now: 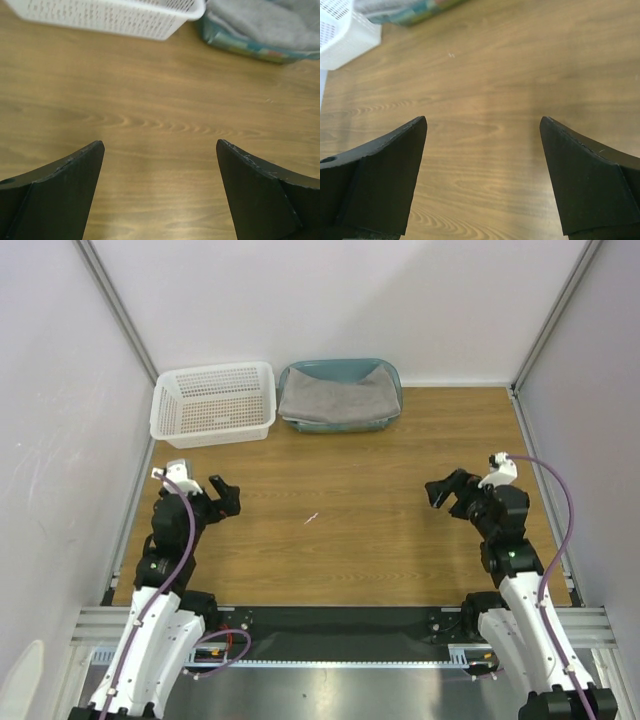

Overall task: Fold and stack the towels
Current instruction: Neatly place the folded towel into the bin

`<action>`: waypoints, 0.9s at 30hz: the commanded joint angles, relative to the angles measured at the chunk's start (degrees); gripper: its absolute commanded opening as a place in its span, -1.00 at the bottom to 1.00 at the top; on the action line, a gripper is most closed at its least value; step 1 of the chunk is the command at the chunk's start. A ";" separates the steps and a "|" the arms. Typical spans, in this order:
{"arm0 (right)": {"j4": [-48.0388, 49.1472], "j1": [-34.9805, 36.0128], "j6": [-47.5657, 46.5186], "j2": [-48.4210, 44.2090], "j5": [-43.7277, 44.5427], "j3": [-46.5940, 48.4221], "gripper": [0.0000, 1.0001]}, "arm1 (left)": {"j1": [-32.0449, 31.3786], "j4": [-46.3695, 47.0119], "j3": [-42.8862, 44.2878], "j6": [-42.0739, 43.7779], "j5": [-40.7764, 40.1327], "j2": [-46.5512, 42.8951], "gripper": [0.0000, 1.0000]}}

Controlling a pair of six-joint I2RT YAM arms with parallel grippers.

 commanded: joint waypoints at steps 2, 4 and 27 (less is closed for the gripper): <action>-0.34 0.25 3.37 -4.79 2.19 -4.21 0.99 | 0.35 0.67 -3.19 -0.94 -0.02 -4.29 1.00; -1.49 0.25 3.81 -8.29 2.90 -6.31 0.99 | 0.35 0.41 -4.86 0.92 1.83 -5.96 1.00; -7.47 0.17 3.81 -18.43 4.92 -9.75 0.99 | 0.17 4.19 -9.44 0.57 5.53 -7.55 1.00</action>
